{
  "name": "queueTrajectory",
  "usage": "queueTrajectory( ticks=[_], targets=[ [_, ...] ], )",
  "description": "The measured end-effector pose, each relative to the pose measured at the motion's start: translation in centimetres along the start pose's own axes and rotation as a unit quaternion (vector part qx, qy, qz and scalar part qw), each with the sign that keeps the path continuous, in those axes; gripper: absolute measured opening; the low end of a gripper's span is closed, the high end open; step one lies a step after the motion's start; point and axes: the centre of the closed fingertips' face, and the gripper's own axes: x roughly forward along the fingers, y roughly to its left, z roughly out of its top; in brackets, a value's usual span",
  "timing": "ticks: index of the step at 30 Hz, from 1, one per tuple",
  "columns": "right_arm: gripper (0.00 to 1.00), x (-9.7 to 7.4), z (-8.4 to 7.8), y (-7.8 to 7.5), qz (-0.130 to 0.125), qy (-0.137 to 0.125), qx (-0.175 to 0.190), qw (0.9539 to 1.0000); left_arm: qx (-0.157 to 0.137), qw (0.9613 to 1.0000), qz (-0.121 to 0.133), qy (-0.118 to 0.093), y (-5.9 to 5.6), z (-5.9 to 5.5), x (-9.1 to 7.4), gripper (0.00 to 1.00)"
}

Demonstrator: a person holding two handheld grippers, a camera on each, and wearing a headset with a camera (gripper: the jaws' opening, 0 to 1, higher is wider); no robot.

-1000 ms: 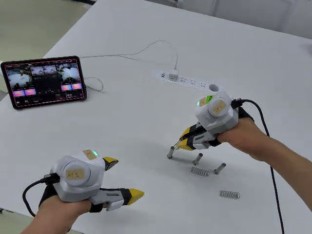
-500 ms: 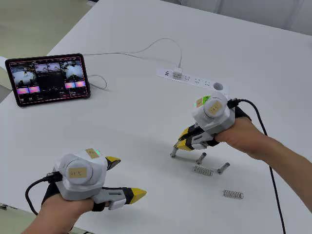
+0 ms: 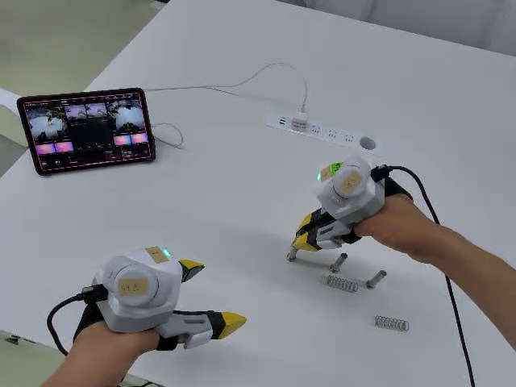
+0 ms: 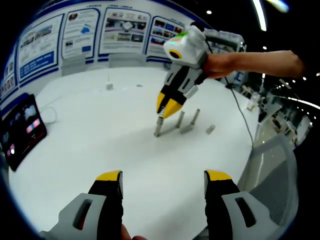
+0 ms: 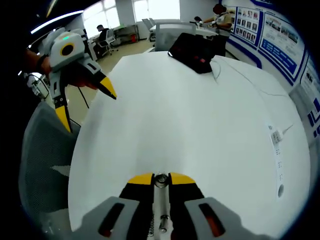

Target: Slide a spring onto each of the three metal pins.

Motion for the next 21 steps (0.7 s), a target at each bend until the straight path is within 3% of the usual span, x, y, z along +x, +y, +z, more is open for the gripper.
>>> queueTrajectory(
  ticks=[21],
  targets=[
    [0.13, 2.3, -1.1, 0.3, 0.009, 0.031, -0.034, 0.9989, -0.004, 1.0000, 0.002, 0.002, 0.3, -0.3, -0.2, 0.67]
  ],
)
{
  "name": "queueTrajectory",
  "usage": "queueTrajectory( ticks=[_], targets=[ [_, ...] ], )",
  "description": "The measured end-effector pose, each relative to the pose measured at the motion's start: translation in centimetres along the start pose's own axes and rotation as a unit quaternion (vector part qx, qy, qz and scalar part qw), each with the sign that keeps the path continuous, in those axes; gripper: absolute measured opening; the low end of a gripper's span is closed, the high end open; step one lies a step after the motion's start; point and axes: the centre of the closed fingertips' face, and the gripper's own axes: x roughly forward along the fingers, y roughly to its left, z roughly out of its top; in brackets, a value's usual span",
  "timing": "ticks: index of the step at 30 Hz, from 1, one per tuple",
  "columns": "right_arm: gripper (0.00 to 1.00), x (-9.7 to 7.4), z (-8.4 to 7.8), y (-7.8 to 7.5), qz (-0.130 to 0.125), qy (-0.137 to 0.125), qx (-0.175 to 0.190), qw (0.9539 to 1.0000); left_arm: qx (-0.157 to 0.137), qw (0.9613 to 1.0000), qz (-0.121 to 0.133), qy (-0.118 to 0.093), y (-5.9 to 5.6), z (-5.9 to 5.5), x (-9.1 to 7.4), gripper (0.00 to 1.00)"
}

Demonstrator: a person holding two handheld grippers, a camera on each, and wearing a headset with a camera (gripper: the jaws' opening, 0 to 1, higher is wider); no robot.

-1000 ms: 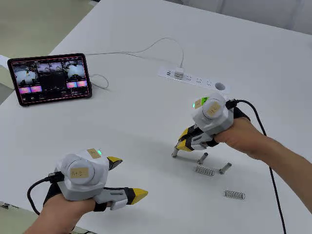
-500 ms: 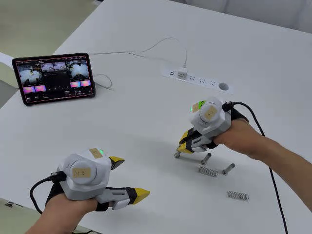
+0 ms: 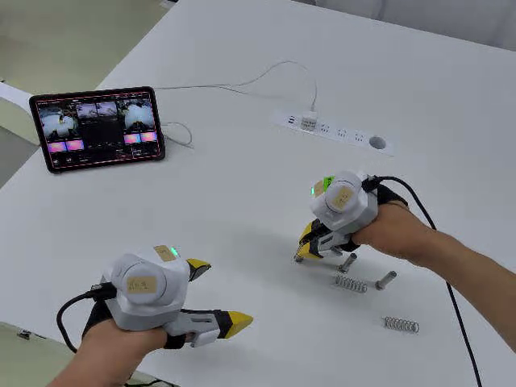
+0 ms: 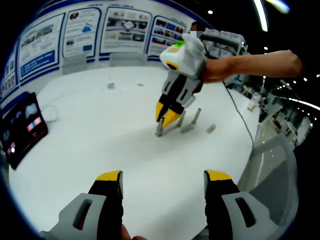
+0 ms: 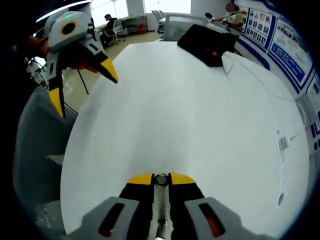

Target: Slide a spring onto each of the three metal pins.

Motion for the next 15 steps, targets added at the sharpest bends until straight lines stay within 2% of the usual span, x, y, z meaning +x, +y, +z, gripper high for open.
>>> queueTrajectory(
  ticks=[15],
  targets=[
    [0.15, 0.77, -0.37, 0.36, 0.005, 0.007, -0.007, 0.9999, 0.001, 1.0000, -0.001, 0.000, -0.03, 0.08, 0.00, 0.66]
  ],
)
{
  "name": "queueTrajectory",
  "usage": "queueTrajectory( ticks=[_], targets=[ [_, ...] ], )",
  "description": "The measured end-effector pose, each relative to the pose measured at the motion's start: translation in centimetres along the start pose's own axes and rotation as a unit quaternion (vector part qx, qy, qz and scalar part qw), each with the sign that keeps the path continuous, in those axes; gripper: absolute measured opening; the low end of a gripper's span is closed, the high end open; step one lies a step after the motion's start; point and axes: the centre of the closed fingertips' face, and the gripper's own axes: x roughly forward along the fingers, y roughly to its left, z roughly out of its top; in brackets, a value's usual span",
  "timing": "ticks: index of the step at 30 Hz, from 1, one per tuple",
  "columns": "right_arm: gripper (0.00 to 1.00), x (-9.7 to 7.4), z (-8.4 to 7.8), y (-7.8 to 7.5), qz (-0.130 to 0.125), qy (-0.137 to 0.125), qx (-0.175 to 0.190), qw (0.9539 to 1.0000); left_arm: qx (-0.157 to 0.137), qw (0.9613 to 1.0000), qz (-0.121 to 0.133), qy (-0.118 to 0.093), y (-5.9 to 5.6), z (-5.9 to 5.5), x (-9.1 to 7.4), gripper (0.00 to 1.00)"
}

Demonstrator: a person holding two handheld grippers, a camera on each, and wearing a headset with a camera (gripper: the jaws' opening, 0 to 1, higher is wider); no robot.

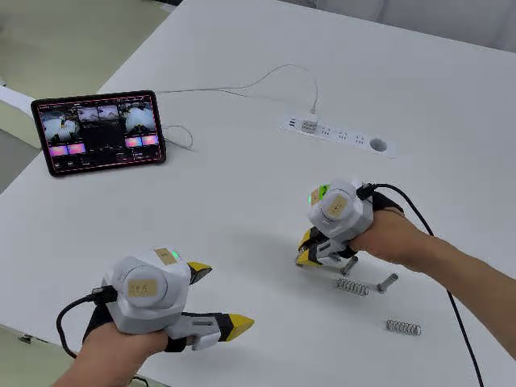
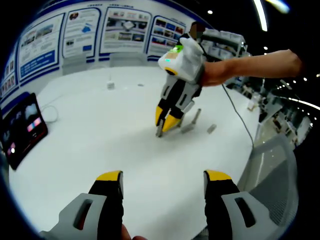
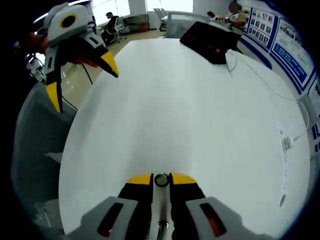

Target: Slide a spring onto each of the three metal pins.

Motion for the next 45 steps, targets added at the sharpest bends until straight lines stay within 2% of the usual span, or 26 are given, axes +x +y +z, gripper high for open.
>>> queueTrajectory(
  ticks=[7, 11, 16, 22, 28, 35, 39, 45],
  targets=[
    [0.26, -0.8, 0.0, 0.0, -0.003, -0.003, 0.013, 0.9999, 0.004, 1.0000, -0.002, -0.001, -0.1, 0.3, 0.1, 0.67],
    [0.31, -1.3, -0.4, -0.2, -0.013, -0.003, 0.015, 0.9998, 0.006, 1.0000, -0.003, -0.004, -0.2, 0.6, 0.0, 0.66],
    [0.39, -2.2, -0.4, -0.3, -0.029, -0.019, 0.039, 0.9987, 0.008, 1.0000, -0.004, -0.004, -0.5, 0.7, 0.1, 0.67],
    [0.43, -2.5, -1.4, 0.2, -0.038, -0.015, 0.047, 0.9980, 0.011, 0.9999, -0.006, -0.007, -0.7, 0.9, 0.0, 0.67],
    [0.44, -3.1, -1.1, 0.4, -0.049, -0.043, 0.073, 0.9952, 0.012, 0.9999, -0.007, -0.009, -0.8, 1.1, 0.0, 0.67],
    [0.46, -4.3, -0.2, 0.3, -0.066, -0.087, 0.115, 0.9874, 0.014, 0.9998, -0.006, -0.015, -0.9, 1.5, -0.4, 0.67],
    [0.48, -5.0, 0.4, 0.3, -0.078, -0.124, 0.150, 0.9779, 0.017, 0.9997, -0.006, -0.016, -0.8, 1.6, -0.5, 0.67],
    [0.51, -5.8, 0.4, 0.6, -0.094, -0.164, 0.191, 0.9631, 0.023, 0.9996, -0.006, -0.016, -0.7, 1.9, -0.5, 0.67]
  ],
)
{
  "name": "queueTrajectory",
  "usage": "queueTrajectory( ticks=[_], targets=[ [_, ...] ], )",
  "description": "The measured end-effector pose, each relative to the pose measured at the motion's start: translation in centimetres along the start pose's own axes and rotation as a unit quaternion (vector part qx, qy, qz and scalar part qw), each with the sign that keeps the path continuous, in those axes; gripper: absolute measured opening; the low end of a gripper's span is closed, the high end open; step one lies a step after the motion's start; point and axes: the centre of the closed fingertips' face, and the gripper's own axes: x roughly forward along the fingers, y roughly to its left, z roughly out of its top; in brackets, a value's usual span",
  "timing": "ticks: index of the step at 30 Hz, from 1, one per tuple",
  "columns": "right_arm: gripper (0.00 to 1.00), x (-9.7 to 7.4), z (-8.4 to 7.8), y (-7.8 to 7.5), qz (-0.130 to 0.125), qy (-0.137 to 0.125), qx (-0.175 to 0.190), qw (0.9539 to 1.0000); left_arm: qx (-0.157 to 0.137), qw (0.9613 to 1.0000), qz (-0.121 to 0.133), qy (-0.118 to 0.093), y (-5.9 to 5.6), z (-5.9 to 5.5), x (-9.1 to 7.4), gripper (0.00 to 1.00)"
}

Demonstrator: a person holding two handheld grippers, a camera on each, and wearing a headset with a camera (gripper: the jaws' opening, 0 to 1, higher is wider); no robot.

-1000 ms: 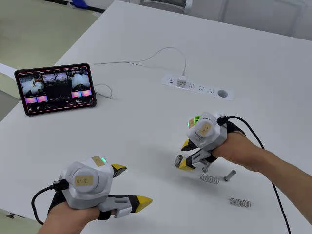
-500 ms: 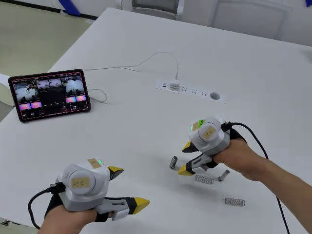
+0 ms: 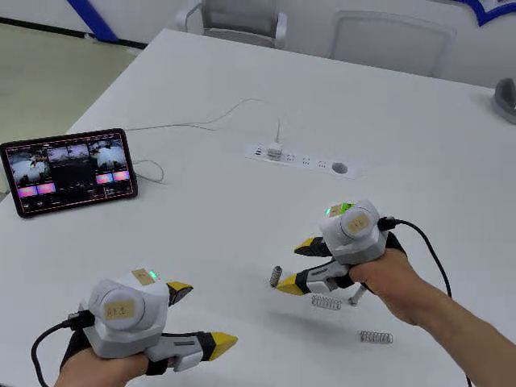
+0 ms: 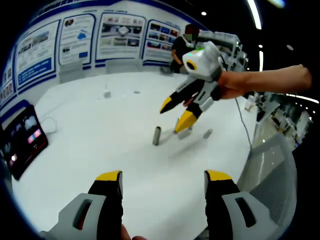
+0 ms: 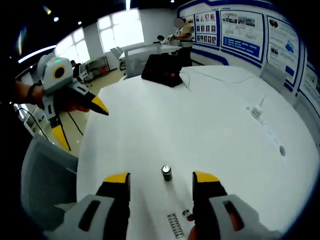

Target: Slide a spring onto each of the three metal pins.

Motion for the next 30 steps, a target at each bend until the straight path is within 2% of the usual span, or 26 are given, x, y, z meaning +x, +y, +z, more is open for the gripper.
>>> queueTrajectory(
  ticks=[4, 11, 30],
  targets=[
    [0.52, -0.7, 0.1, 0.2, -0.008, -0.022, 0.019, 0.9995, 0.002, 1.0000, -0.001, -0.001, -0.1, 0.2, 0.1, 0.68],
    [0.54, -2.2, 0.2, 0.4, -0.027, -0.063, 0.062, 0.9957, 0.006, 1.0000, -0.004, -0.002, -0.3, 0.5, 0.4, 0.67],
    [0.58, -5.8, -2.8, 1.0, -0.067, -0.089, 0.103, 0.9884, 0.019, 0.9997, -0.016, 0.000, -1.1, 1.3, 1.6, 0.68]
  ],
)
